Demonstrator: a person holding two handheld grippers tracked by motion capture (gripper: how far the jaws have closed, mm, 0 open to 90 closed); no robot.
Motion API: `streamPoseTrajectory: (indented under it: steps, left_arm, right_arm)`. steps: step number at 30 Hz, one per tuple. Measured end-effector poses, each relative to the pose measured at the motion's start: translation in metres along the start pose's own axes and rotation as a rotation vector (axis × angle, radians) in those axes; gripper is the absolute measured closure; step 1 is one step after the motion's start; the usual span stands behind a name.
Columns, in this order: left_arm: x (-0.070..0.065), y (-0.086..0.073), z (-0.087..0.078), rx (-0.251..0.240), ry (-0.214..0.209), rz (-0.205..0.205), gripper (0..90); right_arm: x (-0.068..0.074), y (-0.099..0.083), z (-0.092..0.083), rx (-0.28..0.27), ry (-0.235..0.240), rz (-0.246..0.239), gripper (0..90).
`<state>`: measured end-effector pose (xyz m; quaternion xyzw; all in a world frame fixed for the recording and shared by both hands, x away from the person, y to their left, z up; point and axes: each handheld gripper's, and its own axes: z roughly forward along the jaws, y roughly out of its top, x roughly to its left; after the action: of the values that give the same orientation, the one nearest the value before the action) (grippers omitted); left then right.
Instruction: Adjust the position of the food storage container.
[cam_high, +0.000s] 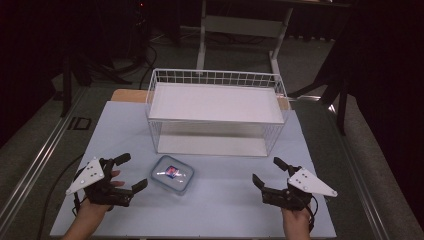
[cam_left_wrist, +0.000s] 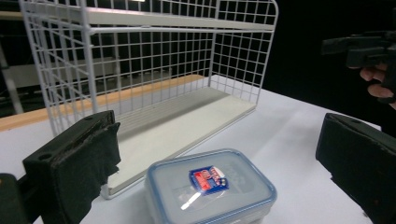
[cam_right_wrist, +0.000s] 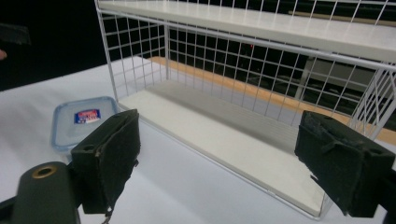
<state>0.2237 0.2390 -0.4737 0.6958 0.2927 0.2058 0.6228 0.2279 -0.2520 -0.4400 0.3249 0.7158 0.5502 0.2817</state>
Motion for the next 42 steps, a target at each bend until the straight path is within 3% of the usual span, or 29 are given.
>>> streamPoseTrajectory:
  steps: [1, 4, 7, 9, 11, 12, 15, 17, 21, 22, 23, 24, 27, 30, 33, 39, 42]
  left_arm:
    - [-0.001, 0.001, 0.000, -0.030, -0.042, -0.001, 0.4]
    - [-0.004, 0.005, 0.001, -0.019, -0.055, -0.009, 0.4]
    - [-0.007, 0.009, 0.003, 0.006, -0.053, -0.012, 0.4]
    - [-0.006, 0.015, 0.002, 0.015, -0.038, -0.047, 0.5]
    - [-0.006, 0.015, 0.002, 0.015, -0.038, -0.047, 0.4]
    - [-0.005, 0.023, 0.000, 0.034, -0.026, -0.030, 0.5]
    - [0.000, 0.028, 0.000, 0.067, 0.002, -0.021, 0.5]
    - [0.007, 0.027, -0.001, 0.079, 0.021, -0.006, 10.8]
    - [0.026, 0.022, 0.000, 0.167, 0.042, -0.006, 25.9]
    - [0.026, 0.022, 0.000, 0.167, 0.042, -0.006, 32.0]
    - [0.034, 0.018, -0.001, 0.209, 0.057, 0.005, 32.0]
    - [0.037, 0.016, 0.000, 0.227, 0.062, 0.009, 42.6]
    - [0.045, 0.010, 0.001, 0.281, 0.071, 0.018, 54.3]
    - [0.050, 0.001, 0.005, 0.327, 0.066, 0.015, 61.7]
    - [0.055, -0.009, 0.011, 0.381, 0.049, 0.001, 75.3]
    - [0.059, -0.026, 0.028, 0.524, 0.043, -0.007, 89.9]
    - [0.057, -0.031, 0.037, 0.575, 0.028, 0.019, 90.0]
  right_arm:
    - [0.000, 0.000, 0.000, 0.001, -0.005, 0.001, 14.0]
    - [-0.001, -0.001, -0.001, -0.001, -0.006, 0.009, 13.9]
    - [-0.001, 0.000, -0.001, -0.001, -0.010, 0.010, 13.5]
    - [-0.001, 0.000, -0.001, -0.003, -0.012, 0.008, 13.5]
    - [-0.001, 0.000, -0.001, -0.005, -0.013, 0.006, 13.5]
    - [0.000, 0.000, -0.001, 0.000, -0.014, 0.011, 13.5]
    - [0.000, 0.000, 0.000, 0.001, -0.014, 0.018, 13.6]
    - [-0.001, 0.000, 0.000, 0.003, -0.007, 0.026, 13.6]
    - [-0.001, -0.001, 0.000, 0.004, -0.008, 0.035, 13.6]
    - [-0.001, -0.001, 0.000, 0.004, -0.008, 0.035, 13.6]
    - [-0.001, -0.001, 0.000, 0.001, -0.008, 0.035, 13.6]
    - [-0.001, 0.000, -0.001, 0.000, -0.005, 0.034, 13.8]
    - [0.001, 0.000, 0.000, -0.001, -0.010, 0.022, 14.0]
    - [0.002, -0.001, 0.001, -0.007, -0.008, 0.016, 14.0]
    - [0.003, -0.001, 0.001, -0.009, 0.003, 0.020, 14.0]
    - [0.001, -0.002, 0.001, -0.005, 0.000, 0.039, 14.4]
    - [0.001, -0.003, 0.002, -0.003, 0.012, 0.049, 14.4]
